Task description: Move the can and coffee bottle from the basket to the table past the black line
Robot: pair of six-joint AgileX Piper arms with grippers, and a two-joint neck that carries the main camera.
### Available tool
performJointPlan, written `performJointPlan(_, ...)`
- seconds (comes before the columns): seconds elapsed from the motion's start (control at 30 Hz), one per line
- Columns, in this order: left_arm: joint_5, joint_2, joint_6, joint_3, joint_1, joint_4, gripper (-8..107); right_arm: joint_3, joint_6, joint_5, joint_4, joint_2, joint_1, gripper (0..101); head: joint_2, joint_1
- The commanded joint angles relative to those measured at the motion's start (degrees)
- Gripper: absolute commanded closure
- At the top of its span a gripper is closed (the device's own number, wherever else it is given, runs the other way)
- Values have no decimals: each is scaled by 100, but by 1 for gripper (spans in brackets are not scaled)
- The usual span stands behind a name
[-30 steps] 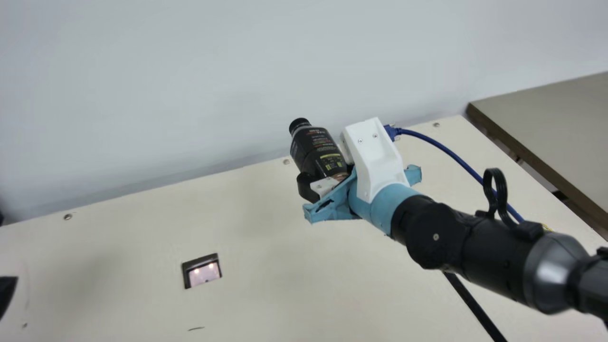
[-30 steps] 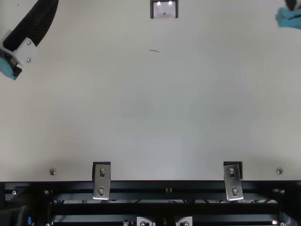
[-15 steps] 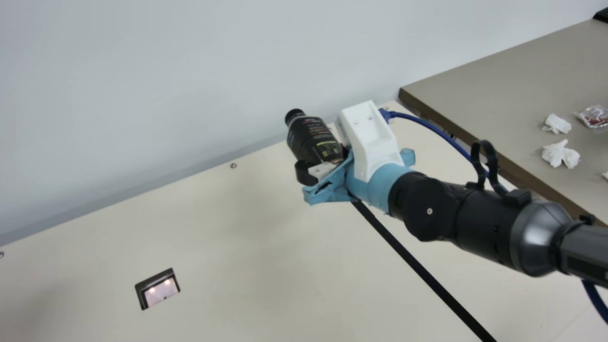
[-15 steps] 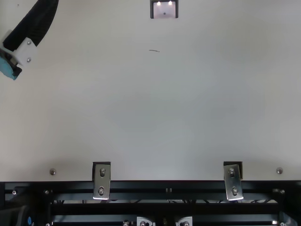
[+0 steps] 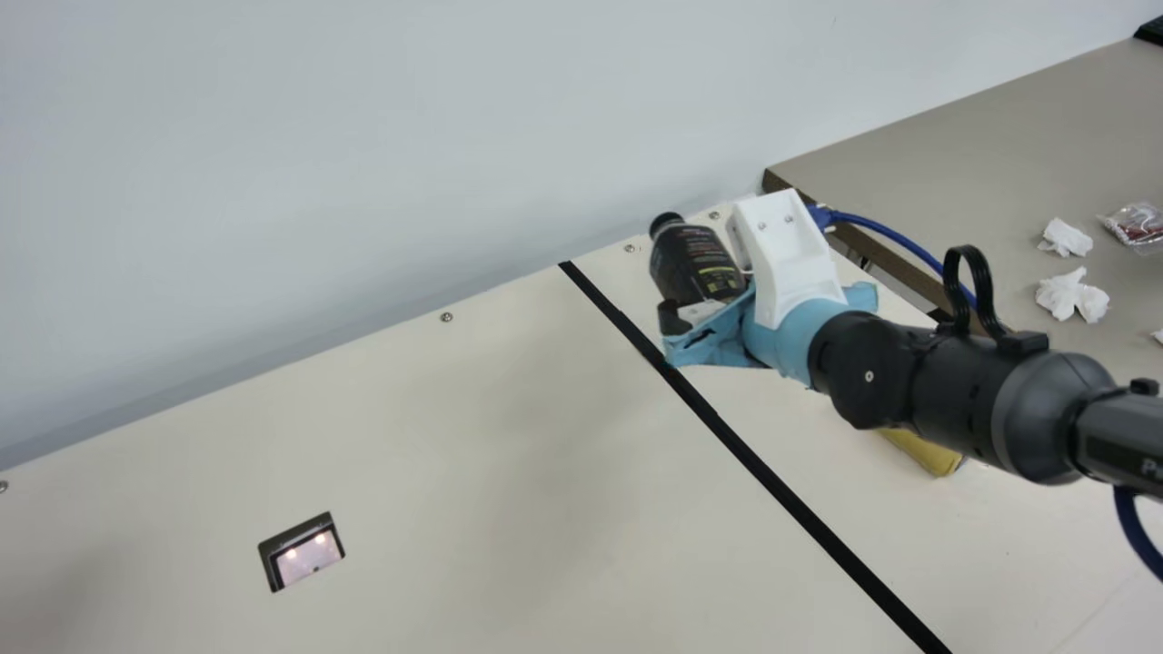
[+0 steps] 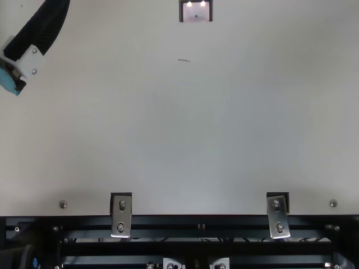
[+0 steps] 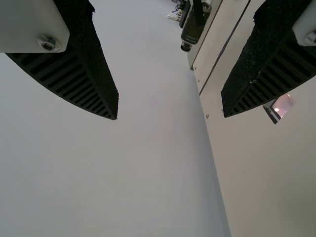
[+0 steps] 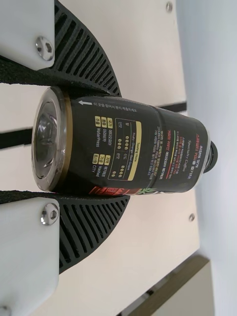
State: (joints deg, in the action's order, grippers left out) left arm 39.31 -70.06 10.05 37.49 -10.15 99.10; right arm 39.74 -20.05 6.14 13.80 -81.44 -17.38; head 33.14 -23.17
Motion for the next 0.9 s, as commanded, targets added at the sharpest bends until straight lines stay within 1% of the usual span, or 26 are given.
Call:
performJointPlan(0.0, 0, 0, 0, 0, 0, 0, 9, 11, 77, 7, -292, -100, -268, 101, 97, -183)
performJointPlan(0.2, 0, 0, 0, 0, 0, 0, 9, 49, 370, 84, -933, -434, -761, 101, 97, -183)
performJointPlan(0.47, 0, 0, 0, 0, 0, 0, 9, 72, 1048, 346, -1917, -903, -1194, 101, 97, -183)
performJointPlan(0.67, 0, 0, 0, 0, 0, 0, 9, 71, 1545, 489, -2589, -1107, -1421, 101, 97, -183)
performJointPlan(0.87, 0, 0, 0, 0, 0, 0, 9, 68, 1966, 538, -3133, -1192, -1560, 101, 97, -183)
